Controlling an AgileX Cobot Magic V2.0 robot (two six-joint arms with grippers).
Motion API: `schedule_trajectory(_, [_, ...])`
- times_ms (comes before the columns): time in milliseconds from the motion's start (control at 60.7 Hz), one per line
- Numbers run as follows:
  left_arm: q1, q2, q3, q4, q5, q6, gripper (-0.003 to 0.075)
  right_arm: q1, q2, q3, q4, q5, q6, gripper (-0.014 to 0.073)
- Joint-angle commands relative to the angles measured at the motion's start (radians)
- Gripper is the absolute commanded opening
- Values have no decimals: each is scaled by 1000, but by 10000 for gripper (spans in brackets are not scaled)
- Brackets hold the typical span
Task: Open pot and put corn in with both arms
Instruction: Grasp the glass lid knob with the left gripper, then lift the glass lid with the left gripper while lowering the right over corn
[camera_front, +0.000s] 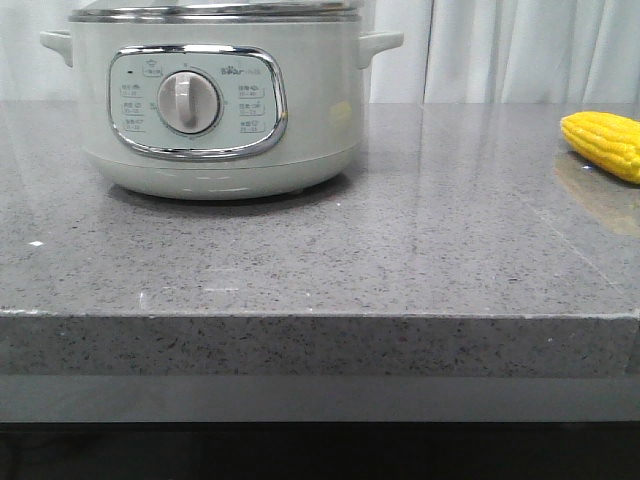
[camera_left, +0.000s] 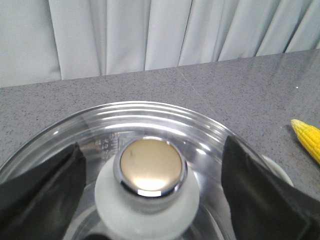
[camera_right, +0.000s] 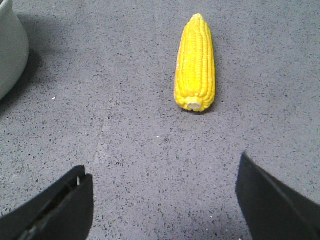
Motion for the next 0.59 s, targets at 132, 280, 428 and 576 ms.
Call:
schedule_trajectory(132, [-7, 37, -92, -11, -139, -2, 554, -6, -1, -36, -11, -66, -9, 596])
schedule_trajectory(280, [-7, 75, -99, -11, -169, -2, 554, -6, -1, -36, -11, -66, -9, 596])
schedule_trajectory(428, [-7, 106, -99, -11, -178, -2, 535, -6, -1, -36, -11, -66, -9, 596])
schedule_trajectory(576, [-7, 114, -99, -11, -178, -2, 421, -6, -1, -36, -11, -66, -9, 596])
